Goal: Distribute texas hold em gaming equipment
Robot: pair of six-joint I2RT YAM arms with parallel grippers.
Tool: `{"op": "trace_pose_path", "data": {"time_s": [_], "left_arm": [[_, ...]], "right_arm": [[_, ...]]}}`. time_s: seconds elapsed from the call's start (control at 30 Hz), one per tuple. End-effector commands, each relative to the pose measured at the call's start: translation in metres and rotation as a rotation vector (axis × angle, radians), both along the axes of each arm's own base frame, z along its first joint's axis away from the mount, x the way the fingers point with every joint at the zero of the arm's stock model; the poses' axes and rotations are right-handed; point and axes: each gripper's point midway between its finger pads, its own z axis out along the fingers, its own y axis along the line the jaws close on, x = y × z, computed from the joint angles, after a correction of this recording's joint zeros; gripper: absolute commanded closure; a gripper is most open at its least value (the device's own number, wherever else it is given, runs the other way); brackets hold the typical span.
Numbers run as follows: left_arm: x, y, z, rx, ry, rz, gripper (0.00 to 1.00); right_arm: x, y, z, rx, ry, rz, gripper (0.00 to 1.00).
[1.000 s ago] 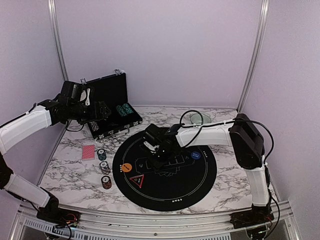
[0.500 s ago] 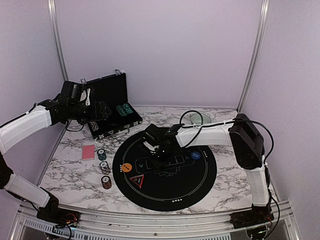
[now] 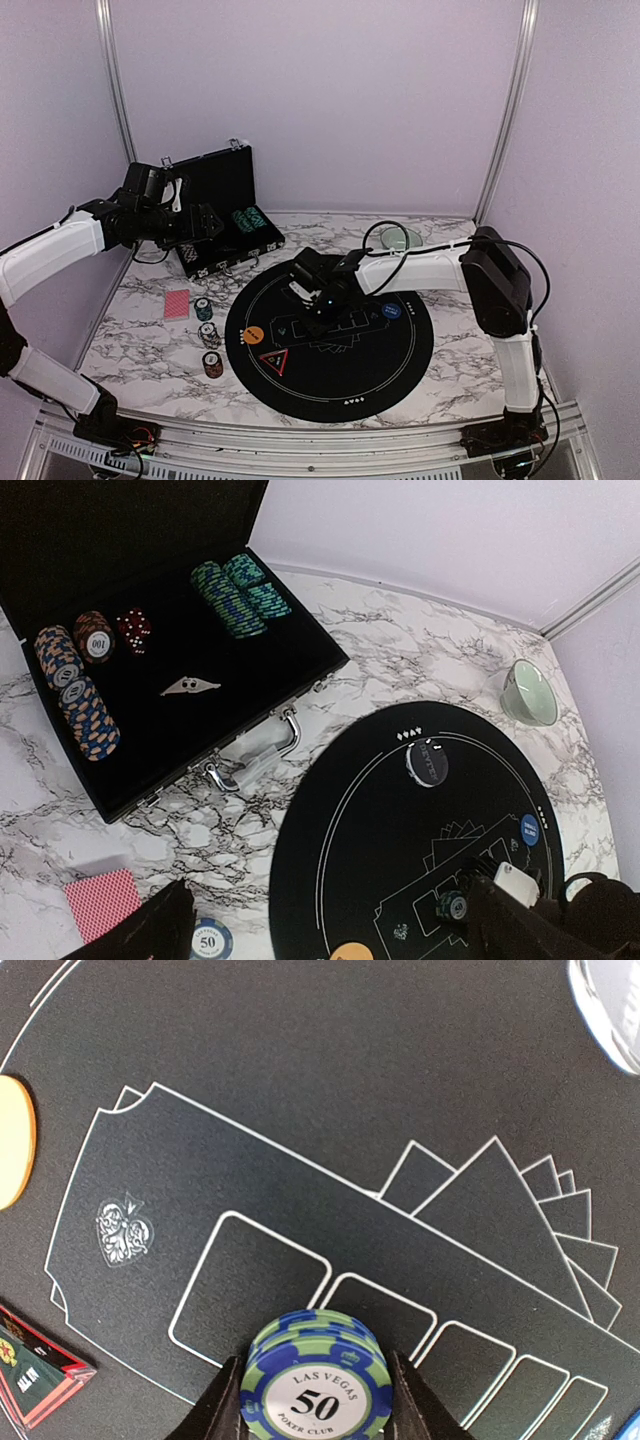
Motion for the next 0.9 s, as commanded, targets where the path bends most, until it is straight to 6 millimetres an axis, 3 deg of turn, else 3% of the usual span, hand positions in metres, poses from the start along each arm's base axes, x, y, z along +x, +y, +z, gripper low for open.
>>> {"op": "trace_pose_path", "data": {"time_s": [0.0,0.87], "left_arm": [[0.003,-0.001,0.003,-0.006,-0.007,-0.008,0.04],[0.008,-0.007,0.005,-0.017,0.001,-0.021,0.04]], "right_arm": [[0.004,-0.028,-0.015,-0.059,0.024,-0.055,0.67],[0.047,-0.095,-0.035,-0.122,0.008,-0.22,0.67]]}}
